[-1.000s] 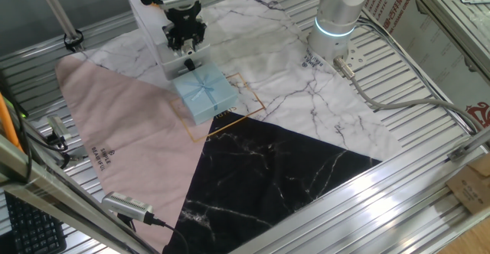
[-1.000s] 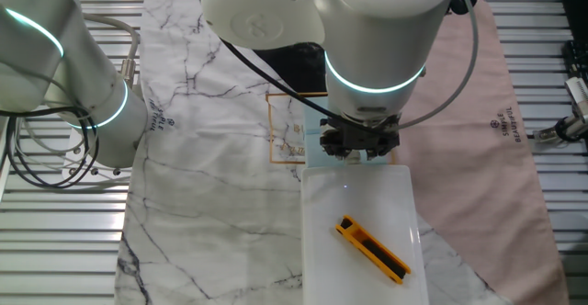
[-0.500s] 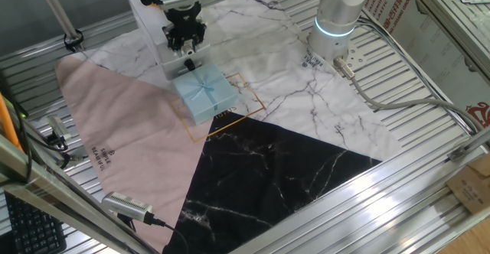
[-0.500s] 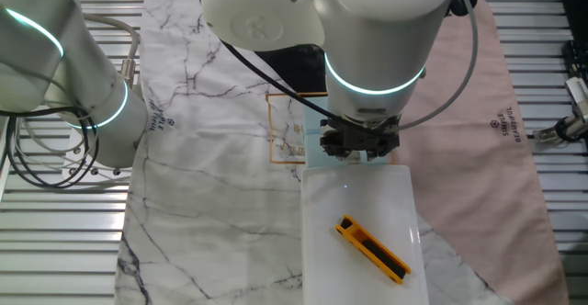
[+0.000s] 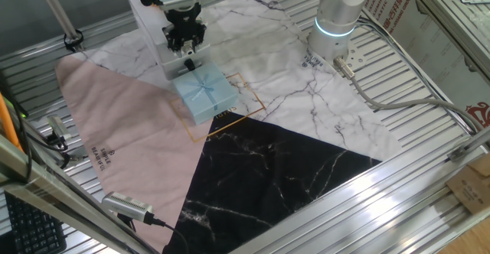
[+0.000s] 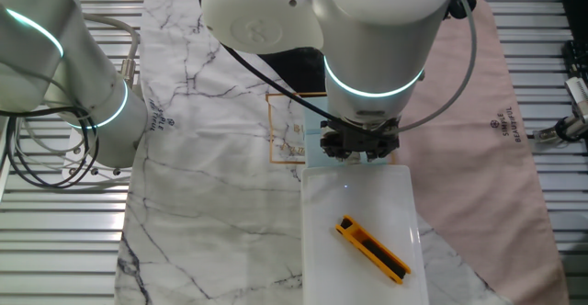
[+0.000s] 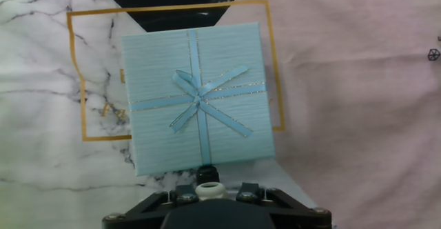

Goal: Grasp the handle and open the drawer

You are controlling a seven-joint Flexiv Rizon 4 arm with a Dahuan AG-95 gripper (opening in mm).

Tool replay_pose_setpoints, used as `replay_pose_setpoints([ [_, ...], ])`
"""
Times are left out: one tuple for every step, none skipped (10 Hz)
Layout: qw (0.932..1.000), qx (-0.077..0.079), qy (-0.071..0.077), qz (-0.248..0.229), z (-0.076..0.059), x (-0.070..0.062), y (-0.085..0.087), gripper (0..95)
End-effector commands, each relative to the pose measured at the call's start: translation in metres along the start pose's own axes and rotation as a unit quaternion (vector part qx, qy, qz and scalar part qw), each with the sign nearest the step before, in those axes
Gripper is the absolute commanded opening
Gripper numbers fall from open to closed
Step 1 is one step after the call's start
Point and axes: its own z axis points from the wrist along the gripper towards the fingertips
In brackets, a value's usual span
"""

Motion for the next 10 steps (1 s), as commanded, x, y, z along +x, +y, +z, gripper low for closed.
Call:
replay_pose_setpoints([
  [1.0, 0.001, 0.0, -0.001, 0.0002, 0.0, 0.0003, 38.0],
  [1.0, 0.001, 0.001, -0.001, 0.0002, 0.0, 0.0003, 38.0],
  [1.0, 0.001, 0.0, -0.001, 0.0006, 0.0, 0.0004, 38.0],
  [1.0, 0.002, 0.0, 0.0, 0.0007, 0.0, 0.0005, 38.0],
  [1.0, 0.003, 0.0, 0.0, 0.0009, 0.0, 0.0008, 38.0],
  [1.0, 0.005, 0.001, 0.001, 0.0011, 0.0, 0.0011, 38.0],
  [1.0, 0.006, 0.001, 0.001, 0.0014, -0.0001, 0.0015, 38.0],
  [1.0, 0.008, 0.001, 0.001, 0.0016, -0.0001, 0.0019, 38.0],
  [0.9999, 0.01, 0.001, 0.003, 0.002, -0.0001, 0.0025, 38.0],
  [0.9999, 0.012, 0.001, 0.004, 0.0024, -0.0002, 0.0031, 19.0],
])
